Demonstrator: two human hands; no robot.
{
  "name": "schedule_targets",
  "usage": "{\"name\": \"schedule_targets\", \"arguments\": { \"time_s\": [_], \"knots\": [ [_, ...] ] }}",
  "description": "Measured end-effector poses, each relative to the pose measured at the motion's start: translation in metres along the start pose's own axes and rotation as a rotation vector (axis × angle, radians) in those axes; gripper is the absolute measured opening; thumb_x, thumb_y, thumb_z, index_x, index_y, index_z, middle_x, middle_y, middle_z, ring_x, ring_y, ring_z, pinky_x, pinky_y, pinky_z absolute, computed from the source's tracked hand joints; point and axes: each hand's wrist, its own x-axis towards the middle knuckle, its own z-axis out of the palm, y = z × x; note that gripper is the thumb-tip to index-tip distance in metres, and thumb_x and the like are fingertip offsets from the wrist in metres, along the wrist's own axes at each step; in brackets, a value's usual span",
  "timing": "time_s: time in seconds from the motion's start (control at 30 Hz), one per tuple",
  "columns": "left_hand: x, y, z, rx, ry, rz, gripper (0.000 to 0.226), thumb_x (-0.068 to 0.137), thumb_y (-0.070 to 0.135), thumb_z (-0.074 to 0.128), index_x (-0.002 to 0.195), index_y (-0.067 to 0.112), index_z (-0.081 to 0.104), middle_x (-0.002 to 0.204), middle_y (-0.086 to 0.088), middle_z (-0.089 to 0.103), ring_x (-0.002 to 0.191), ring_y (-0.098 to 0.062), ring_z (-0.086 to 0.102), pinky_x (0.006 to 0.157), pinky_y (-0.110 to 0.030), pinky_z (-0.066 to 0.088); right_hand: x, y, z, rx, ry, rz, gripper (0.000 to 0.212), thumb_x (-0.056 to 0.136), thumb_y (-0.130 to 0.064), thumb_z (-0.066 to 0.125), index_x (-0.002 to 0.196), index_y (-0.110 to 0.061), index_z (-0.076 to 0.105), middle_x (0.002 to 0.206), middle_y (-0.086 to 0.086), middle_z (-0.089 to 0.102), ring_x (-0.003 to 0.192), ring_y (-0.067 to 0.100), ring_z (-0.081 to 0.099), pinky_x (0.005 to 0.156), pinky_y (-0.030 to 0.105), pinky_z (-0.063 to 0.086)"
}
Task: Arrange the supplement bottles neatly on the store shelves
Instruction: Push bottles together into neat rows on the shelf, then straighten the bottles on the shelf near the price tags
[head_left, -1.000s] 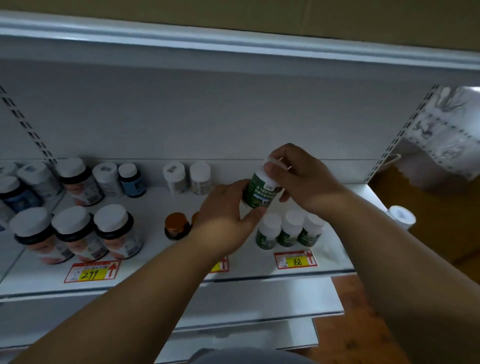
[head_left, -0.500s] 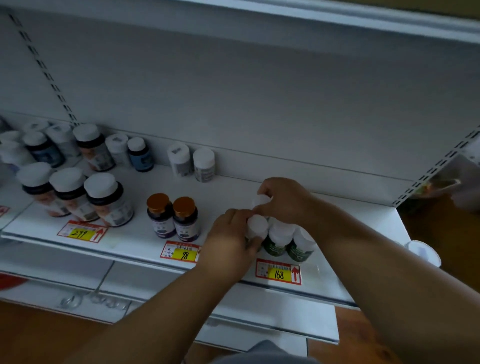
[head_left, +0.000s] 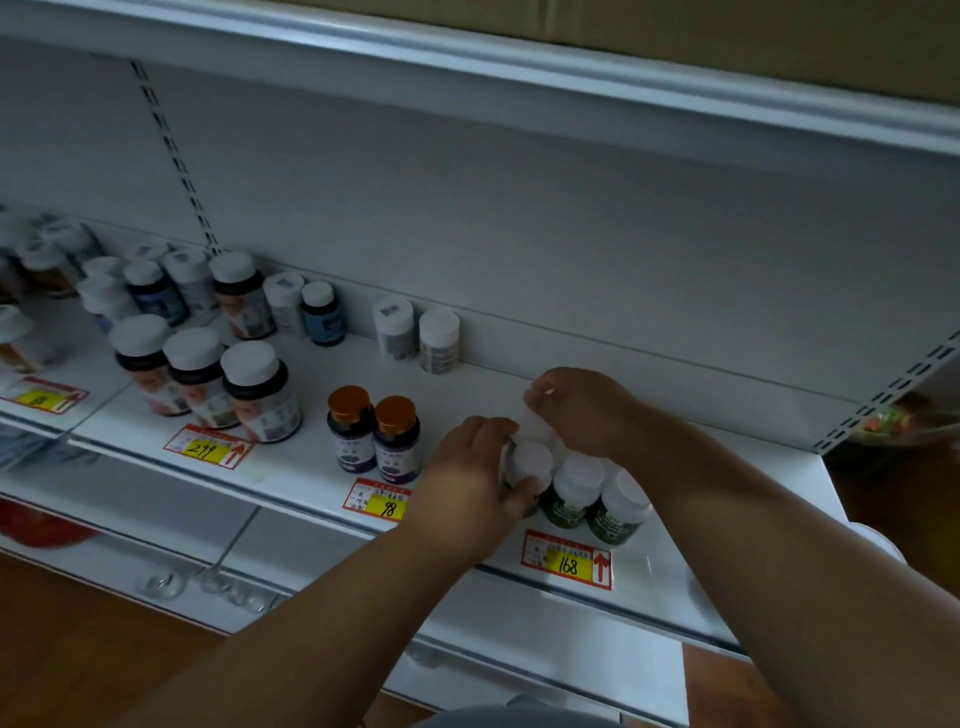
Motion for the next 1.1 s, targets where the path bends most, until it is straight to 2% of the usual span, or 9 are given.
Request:
{"name": "schedule_targets", "arguments": {
  "time_s": [0.2, 0.3, 0.4, 0.53, 0.73, 0.83, 0.9, 1.0, 1.1],
  "knots": [
    [0.012, -0.026, -0.059, 0.036, 0.100, 0.018, 0.032, 0.083, 0.021, 0.068, 0.112, 0.008, 0.065, 0.102, -0.007, 0.064, 0.090, -0.023, 0.061, 0.078, -0.026, 0.044, 0.024, -0.044, 0.007, -0.042, 0.186, -0.129, 0.039, 0.097, -0.042, 0.048, 0.126, -0.018, 0.056, 0.126, 0.006, 0.059, 0.113, 0.022, 0.055, 0.091, 0.030, 0.041],
    [0.018, -0.051, -0.090, 0.047, 0.103, 0.008, 0.026, 0.083, 0.017, 0.067, 0.108, 0.007, 0.066, 0.095, -0.006, 0.062, 0.084, -0.023, 0.058, 0.074, -0.028, 0.044, 0.046, -0.076, 0.022, -0.056, 0.199, -0.160, 0.038, 0.098, -0.031, 0.048, 0.133, -0.015, 0.052, 0.132, 0.014, 0.053, 0.116, 0.028, 0.053, 0.095, 0.033, 0.041],
    [0.025, -0.076, -0.112, 0.039, 0.063, 0.006, 0.026, 0.085, 0.015, 0.069, 0.110, 0.008, 0.066, 0.101, -0.006, 0.061, 0.091, -0.023, 0.058, 0.078, -0.025, 0.043, 0.073, -0.100, 0.033, -0.043, 0.161, -0.105, 0.045, 0.099, -0.027, 0.046, 0.143, -0.015, 0.041, 0.140, 0.018, 0.040, 0.122, 0.032, 0.048, 0.102, 0.035, 0.040],
    [0.032, -0.109, -0.131, 0.015, -0.031, 0.011, 0.026, 0.089, 0.023, 0.065, 0.113, 0.015, 0.062, 0.104, 0.001, 0.057, 0.097, -0.017, 0.053, 0.079, -0.025, 0.040, 0.109, -0.118, 0.048, -0.104, 0.187, 0.018, 0.046, 0.095, -0.033, 0.055, 0.133, -0.009, 0.046, 0.134, 0.020, 0.041, 0.114, 0.035, 0.052, 0.094, 0.037, 0.045],
    [0.037, -0.141, -0.146, -0.010, -0.147, 0.035, 0.029, 0.089, 0.033, 0.064, 0.116, 0.022, 0.059, 0.102, 0.011, 0.051, 0.098, -0.010, 0.048, 0.077, -0.022, 0.034, 0.126, -0.119, 0.062, -0.051, 0.339, 0.130, 0.039, 0.088, -0.031, 0.063, 0.116, -0.006, 0.055, 0.121, 0.017, 0.056, 0.108, 0.031, 0.055, 0.082, 0.031, 0.042],
    [0.043, -0.148, -0.149, -0.093, -0.176, -0.004, 0.036, 0.088, 0.034, 0.063, 0.122, 0.025, 0.053, 0.110, 0.011, 0.049, 0.098, -0.002, 0.046, 0.080, -0.018, 0.035, 0.101, -0.114, 0.054, 0.263, 0.567, 0.217, 0.032, 0.078, -0.039, 0.067, 0.092, -0.017, 0.048, 0.092, 0.005, 0.058, 0.082, 0.025, 0.057, 0.059, 0.028, 0.039],
    [0.046, -0.145, -0.149, -0.173, -0.186, -0.044, 0.044, 0.087, 0.036, 0.065, 0.126, 0.025, 0.048, 0.114, 0.011, 0.046, 0.093, 0.004, 0.044, 0.076, -0.007, 0.034, 0.071, -0.115, 0.045, 0.546, 0.661, 0.229, 0.029, 0.078, -0.044, 0.064, 0.087, -0.022, 0.047, 0.083, 0.000, 0.059, 0.074, 0.022, 0.060, 0.053, 0.031, 0.046],
    [0.049, -0.129, -0.144, -0.357, -0.234, -0.100, 0.053, 0.085, 0.042, 0.066, 0.131, 0.032, 0.042, 0.113, 0.018, 0.045, 0.098, 0.013, 0.044, 0.070, 0.003, 0.035, 0.023, -0.124, 0.033, 0.981, 0.570, 0.055, 0.026, 0.076, -0.042, 0.062, 0.092, -0.023, 0.055, 0.090, 0.002, 0.067, 0.085, 0.027, 0.068, 0.067, 0.038, 0.060],
    [0.051, -0.108, -0.140, -0.502, -0.338, -0.112, 0.042, 0.080, 0.053, 0.064, 0.115, 0.052, 0.041, 0.103, 0.026, 0.054, 0.090, 0.015, 0.052, 0.065, 0.000, 0.040, -0.013, -0.135, 0.025, 1.091, 0.458, -0.095, 0.016, 0.075, -0.026, 0.059, 0.089, -0.021, 0.063, 0.089, 0.004, 0.068, 0.085, 0.025, 0.067, 0.068, 0.035, 0.057]
  ]
}}
